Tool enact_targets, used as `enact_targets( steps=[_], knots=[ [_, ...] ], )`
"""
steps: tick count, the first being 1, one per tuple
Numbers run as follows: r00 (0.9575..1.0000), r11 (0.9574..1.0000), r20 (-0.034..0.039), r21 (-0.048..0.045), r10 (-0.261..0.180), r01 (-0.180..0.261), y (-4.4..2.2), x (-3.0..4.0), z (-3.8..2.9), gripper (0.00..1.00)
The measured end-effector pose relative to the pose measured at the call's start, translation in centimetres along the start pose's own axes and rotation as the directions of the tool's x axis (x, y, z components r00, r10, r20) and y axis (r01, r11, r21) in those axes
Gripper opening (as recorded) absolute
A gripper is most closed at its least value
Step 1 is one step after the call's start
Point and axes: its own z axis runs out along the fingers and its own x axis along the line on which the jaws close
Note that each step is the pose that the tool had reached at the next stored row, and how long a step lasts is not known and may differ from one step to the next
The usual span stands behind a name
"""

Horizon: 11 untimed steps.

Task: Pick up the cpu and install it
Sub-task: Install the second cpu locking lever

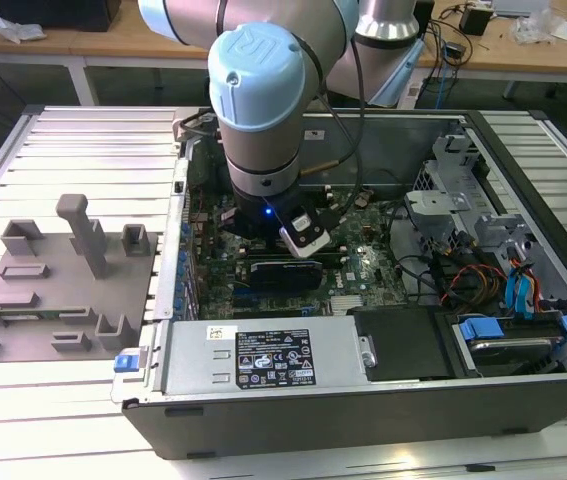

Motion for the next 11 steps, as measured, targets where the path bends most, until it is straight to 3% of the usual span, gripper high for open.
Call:
enact_targets(
  steps=[8, 11],
  knots=[
    [1.0000, 1.0000, 0.0021, -0.0005, -0.001, 0.001, 0.06, 0.16, 0.18, 0.11],
    [1.0000, 1.0000, 0.0025, 0.0014, -0.001, 0.001, 0.28, 0.12, -0.09, 0.11]
  ],
)
